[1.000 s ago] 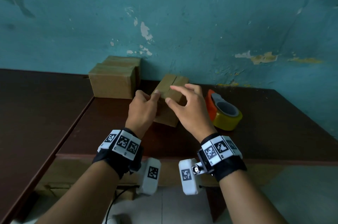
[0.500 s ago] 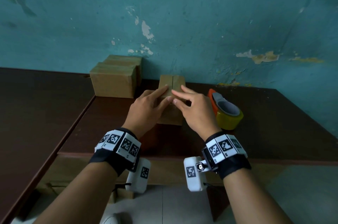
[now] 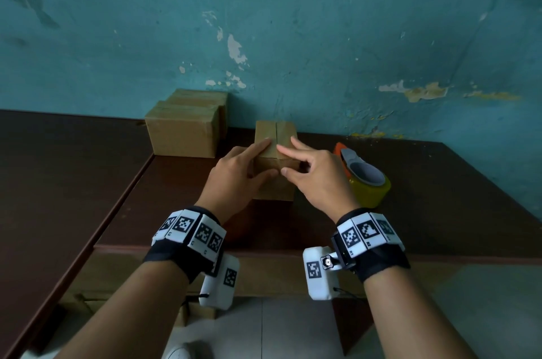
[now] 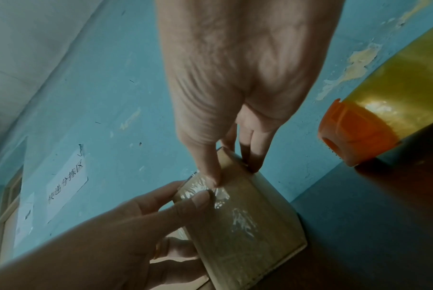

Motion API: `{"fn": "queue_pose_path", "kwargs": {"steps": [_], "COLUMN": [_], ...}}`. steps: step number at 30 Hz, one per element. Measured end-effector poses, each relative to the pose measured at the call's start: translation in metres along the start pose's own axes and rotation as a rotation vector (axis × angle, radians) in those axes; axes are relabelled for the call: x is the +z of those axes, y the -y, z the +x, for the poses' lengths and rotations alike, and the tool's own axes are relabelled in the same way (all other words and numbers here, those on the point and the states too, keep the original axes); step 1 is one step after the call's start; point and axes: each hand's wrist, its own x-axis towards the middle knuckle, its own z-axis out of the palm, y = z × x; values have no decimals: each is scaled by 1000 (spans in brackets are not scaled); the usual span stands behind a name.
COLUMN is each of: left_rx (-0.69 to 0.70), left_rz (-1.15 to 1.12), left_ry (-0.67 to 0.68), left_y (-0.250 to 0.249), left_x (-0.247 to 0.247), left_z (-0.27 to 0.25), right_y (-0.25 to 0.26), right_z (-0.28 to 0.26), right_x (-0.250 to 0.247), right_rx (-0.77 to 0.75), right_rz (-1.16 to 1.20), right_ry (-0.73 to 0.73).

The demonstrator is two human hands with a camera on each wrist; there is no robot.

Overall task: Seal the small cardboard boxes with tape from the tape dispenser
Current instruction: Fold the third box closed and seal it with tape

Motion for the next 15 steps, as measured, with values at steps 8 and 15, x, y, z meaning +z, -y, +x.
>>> {"fn": "queue_pose_path", "kwargs": {"steps": [8,15], "left_rx": [4,38], "left_rz": [12,49], "left_ry": [-75,-64], "left_y": [-2,-2], "left_x": [2,1], "left_z": [1,-1], "right_y": [0,-1], "right_z": [-1,-2], "right_x": [1,1], "right_rx": [21,0], "right_rz": [-7,10], "right_ry": [-23,-8]}}
